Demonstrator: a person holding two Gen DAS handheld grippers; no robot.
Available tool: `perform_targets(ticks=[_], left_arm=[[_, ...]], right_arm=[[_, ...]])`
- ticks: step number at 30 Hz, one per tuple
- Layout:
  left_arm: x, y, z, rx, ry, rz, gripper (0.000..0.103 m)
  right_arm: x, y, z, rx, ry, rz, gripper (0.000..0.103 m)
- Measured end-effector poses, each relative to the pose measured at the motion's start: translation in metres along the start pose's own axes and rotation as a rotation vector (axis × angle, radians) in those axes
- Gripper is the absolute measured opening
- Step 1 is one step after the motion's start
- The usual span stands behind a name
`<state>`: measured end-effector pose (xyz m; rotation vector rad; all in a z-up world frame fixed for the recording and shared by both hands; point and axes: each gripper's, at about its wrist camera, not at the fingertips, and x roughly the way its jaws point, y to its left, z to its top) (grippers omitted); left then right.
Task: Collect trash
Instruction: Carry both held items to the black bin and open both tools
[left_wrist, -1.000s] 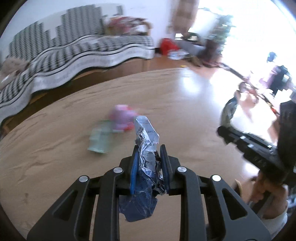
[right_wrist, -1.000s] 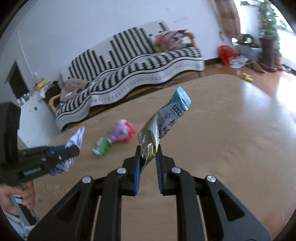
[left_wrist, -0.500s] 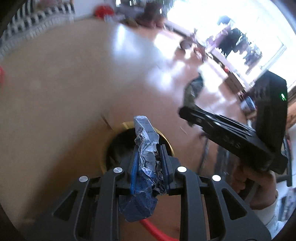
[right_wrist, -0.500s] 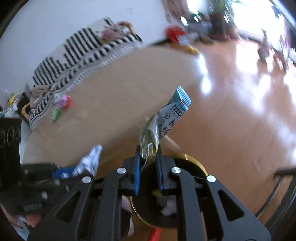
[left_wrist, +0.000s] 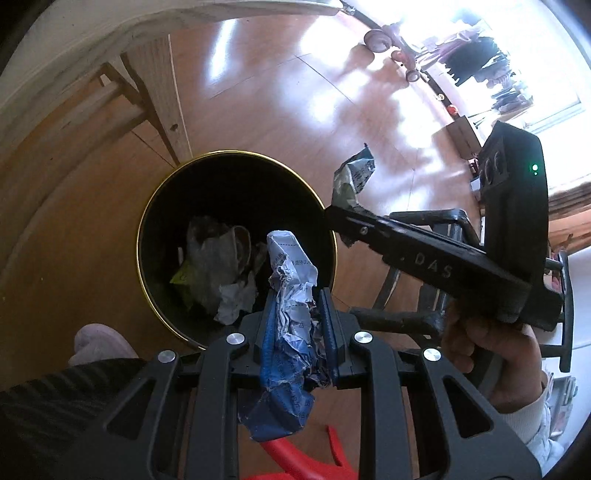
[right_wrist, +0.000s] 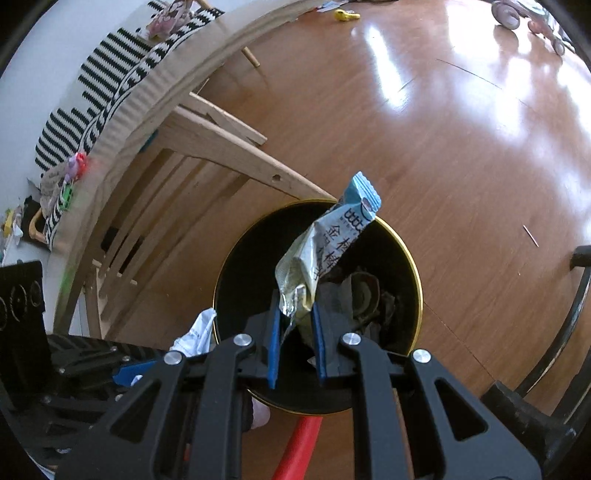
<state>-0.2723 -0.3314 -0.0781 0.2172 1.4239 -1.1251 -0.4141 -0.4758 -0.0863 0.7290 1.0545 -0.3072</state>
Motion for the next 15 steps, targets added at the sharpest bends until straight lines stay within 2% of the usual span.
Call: perform_targets(ticks=[5,6,7,8,9,10,11,13,15], left_arm=[[0.0,-0.001,0.0,-0.005,-0.007,0.011,0.022],[-0.001,-0.002,0.0,-0.007,-0.013,0.028,0.023],[0.0,-0.001,0.0,-0.01,-0.018,0.039,0.028],[0.0,-0.001,0.0,-0.02,-0.021,0.053,0.037],[-0.001,-0.002,-0.001,-0.028,-0.024,0.061,0.074],[-0.002,-0.003,-0.002,-0.034,-0.043,0.074,0.096],[-0.004,-0.005,-0.003,-0.025,-0.055,0.075,0.097],[-0.004,-0.008,-0.003,-0.014,-0.053,0.053,0.097],[-0.002,-0.007,-0.003,-0.015,-0.039,0.062,0.097]], right_arm=[[0.009,-0.002,0.01,0.046,0.014,0.027,0.016],[0.009,-0.004,0.012,0.056,0.012,0.026,0.016],[0.01,-0.006,0.013,0.067,0.008,0.02,0.016],[0.009,-0.008,0.014,0.086,0.006,0.025,0.024],[0.009,-0.011,0.015,0.115,0.012,0.03,0.058],[0.008,-0.017,0.016,0.157,0.022,0.029,0.08],[0.007,-0.021,0.016,0.192,0.021,0.031,0.096],[0.0,-0.027,0.018,0.23,0.002,0.057,0.096],[-0.008,-0.031,0.02,0.249,-0.023,0.048,0.096]])
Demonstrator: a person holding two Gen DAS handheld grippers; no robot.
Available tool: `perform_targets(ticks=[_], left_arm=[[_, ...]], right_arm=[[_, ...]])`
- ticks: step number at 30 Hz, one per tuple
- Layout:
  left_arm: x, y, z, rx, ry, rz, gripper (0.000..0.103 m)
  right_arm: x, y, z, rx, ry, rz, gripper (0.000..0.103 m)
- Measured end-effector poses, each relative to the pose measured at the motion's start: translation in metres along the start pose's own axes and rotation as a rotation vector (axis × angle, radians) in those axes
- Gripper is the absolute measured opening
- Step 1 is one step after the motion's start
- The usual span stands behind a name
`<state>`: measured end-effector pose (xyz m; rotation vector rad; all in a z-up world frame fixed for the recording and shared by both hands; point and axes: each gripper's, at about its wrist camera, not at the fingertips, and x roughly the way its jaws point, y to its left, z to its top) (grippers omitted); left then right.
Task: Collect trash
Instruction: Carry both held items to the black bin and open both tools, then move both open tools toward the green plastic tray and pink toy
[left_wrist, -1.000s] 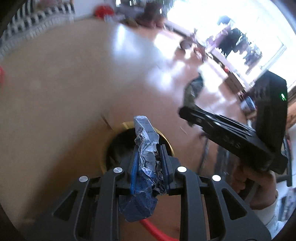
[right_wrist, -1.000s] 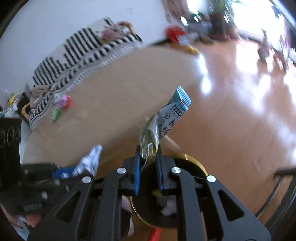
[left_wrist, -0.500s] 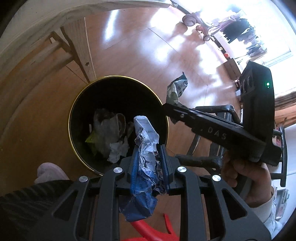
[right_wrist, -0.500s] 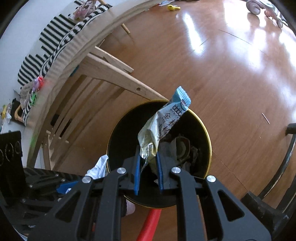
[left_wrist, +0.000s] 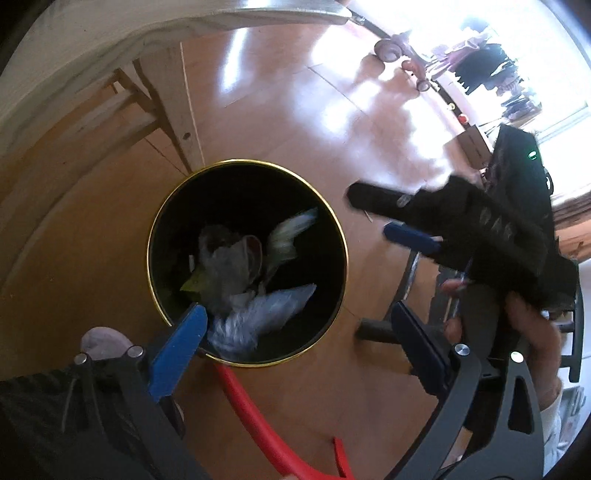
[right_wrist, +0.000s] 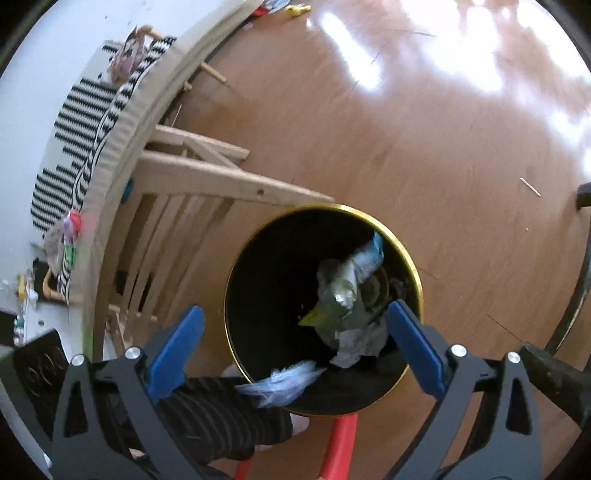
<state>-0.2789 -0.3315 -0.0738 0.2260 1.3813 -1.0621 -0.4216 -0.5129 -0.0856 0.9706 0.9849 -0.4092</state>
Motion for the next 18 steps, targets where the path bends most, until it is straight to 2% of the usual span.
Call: perform_targets(ticks=[2,6,7,9,12,14,17,18], left_arm=[[-0.003,-0.001,0.001,0.005,0.02,0.013,0.097],[-0.059,-0.004,0.005,0.009,-0.168,0.016,0.097],[-0.084,0.0,0.007,0.01,-0.233,0.045,0.097],[-0.115,0.014,0.01,-0.012,-0.302,0.101,0.097],[-0.175,0.075,0.018,-0.148,-0.407,0.193,0.097],[-0.207,0.119,0.018,-0.238,-0.465,0.267,0.097],[-0.246,0.187,0.015,-0.364,-0.505,0.385,0.097],[-0.252,0.203,0.015,-0.391,-0.506,0.399,0.097]], right_arm=[[-0.011,0.0,0.003,0.009,-0.044,-0.007,0.096],[-0.035,0.021,0.007,-0.055,-0.158,-0.072,0.096],[-0.04,0.034,0.01,-0.077,-0.182,-0.064,0.096],[-0.049,0.07,0.017,-0.145,-0.227,-0.04,0.096],[-0.047,0.126,0.028,-0.262,-0.259,-0.009,0.096],[-0.04,0.181,0.034,-0.351,-0.278,0.05,0.096],[-0.025,0.243,0.036,-0.428,-0.28,0.113,0.096],[-0.018,0.265,0.035,-0.454,-0.283,0.125,0.096]])
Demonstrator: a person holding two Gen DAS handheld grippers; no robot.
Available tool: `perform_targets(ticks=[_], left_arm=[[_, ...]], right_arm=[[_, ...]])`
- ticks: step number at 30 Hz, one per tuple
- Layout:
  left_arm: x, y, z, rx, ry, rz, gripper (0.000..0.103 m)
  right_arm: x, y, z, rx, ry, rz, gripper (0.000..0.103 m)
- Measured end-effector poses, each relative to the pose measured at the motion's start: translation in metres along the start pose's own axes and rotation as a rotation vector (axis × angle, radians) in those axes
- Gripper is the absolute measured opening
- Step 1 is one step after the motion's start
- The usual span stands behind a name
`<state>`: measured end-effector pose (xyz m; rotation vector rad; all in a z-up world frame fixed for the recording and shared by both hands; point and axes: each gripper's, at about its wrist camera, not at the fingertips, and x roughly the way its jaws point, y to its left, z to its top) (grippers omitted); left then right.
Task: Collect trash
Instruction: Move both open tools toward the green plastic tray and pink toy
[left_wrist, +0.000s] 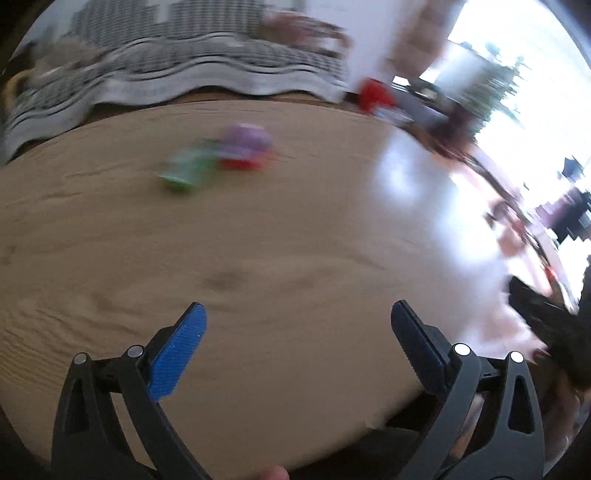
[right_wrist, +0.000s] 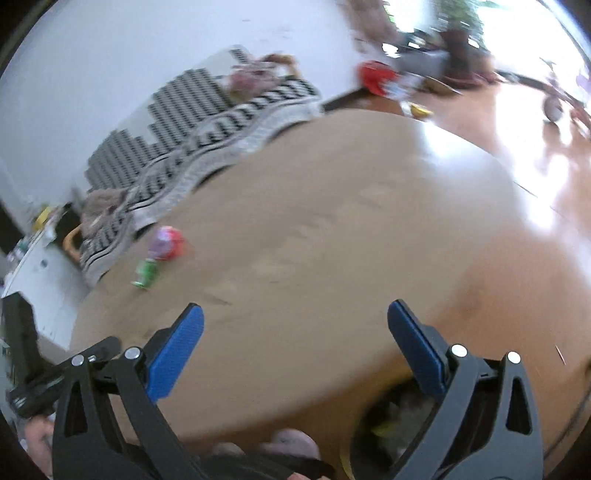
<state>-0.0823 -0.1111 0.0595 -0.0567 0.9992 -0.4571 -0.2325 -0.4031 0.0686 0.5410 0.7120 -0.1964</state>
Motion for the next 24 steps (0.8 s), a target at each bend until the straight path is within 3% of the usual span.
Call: perform_targets(ticks=[4,10,14,20,22,24], left_arm=[[0.021,0.058,0.038,-0.062,0.009,0.067,0.097],[0.073,0.085,0.079,-0.065,0.04,0.062,0.097],[0.098,0.092,0.093,-0.002,0.035,0.099,0.097],[0.117,0.099,0.112,0.045,0.017,0.082,0.097],[0.122,0.099,0.116,0.066,0.009,0.087,0.097],[0.124,0.098,0.118,0.083,0.005,0.098,0.097]], right_arm=[[0.047,0.077,0.023,-0.119,-0.003,0.035,0.096],[0.117,0.158,0.044,-0.196,0.024,0.095,0.096],[0.157,0.188,0.048,-0.239,0.056,0.111,0.096],[0.207,0.225,0.063,-0.337,0.072,0.121,0.096],[0.22,0.236,0.062,-0.387,0.077,0.095,0.093],[0.225,0.235,0.056,-0.391,0.082,0.092,0.082]])
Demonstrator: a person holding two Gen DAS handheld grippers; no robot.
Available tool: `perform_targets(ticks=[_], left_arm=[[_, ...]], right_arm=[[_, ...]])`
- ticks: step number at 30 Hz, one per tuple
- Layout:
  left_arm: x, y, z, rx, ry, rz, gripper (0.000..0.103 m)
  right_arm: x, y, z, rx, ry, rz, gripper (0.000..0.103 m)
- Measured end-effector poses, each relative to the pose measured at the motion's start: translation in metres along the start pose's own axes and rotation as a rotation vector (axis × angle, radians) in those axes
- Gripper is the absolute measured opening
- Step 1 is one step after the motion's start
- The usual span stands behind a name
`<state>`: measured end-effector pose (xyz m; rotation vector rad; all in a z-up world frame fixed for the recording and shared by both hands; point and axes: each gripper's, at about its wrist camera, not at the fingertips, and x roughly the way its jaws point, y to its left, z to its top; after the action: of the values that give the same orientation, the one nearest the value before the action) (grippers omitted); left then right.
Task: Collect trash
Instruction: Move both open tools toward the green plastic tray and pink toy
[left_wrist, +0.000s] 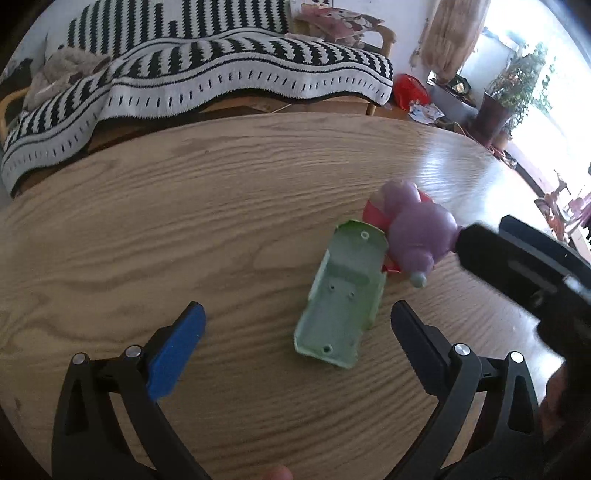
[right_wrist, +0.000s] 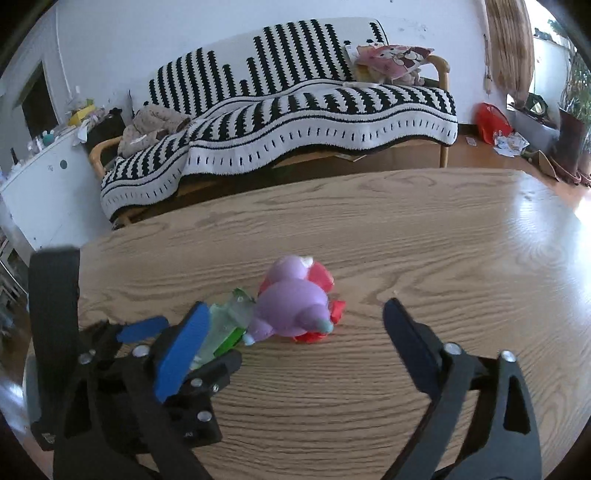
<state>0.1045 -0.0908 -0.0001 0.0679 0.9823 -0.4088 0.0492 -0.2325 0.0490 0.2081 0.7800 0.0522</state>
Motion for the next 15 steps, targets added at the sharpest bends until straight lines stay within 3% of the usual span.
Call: perform_targets(ticks=[2,7,9,14,15], left_arm=[[0.003,-0.003,0.001,0.027,0.002,0.025,0.097],[0.011,-0.01,0.004,0.082,-0.004,0.079,0.097],[0.013,-0.01,0.005,0.095,-0.007,0.086,0.097],[0.009,-0.002,0.006,0.051,-0.026,0.043,0.095],[0.009,-0.002,0.006,0.052,-0.031,0.043,0.088]], right_arm=[[0.006,-0.002,-0.005,0.019,0.02,0.004,0.072],[0.009,-0.013,-0.007,0.069,0.016,0.032,0.059],[0.01,-0.017,-0.01,0.09,0.027,0.048,0.045],[0.016,-0.021,-0.013,0.117,0.039,0.071,0.04],[0.015,-0.023,-0.013,0.126,0.036,0.077,0.039]])
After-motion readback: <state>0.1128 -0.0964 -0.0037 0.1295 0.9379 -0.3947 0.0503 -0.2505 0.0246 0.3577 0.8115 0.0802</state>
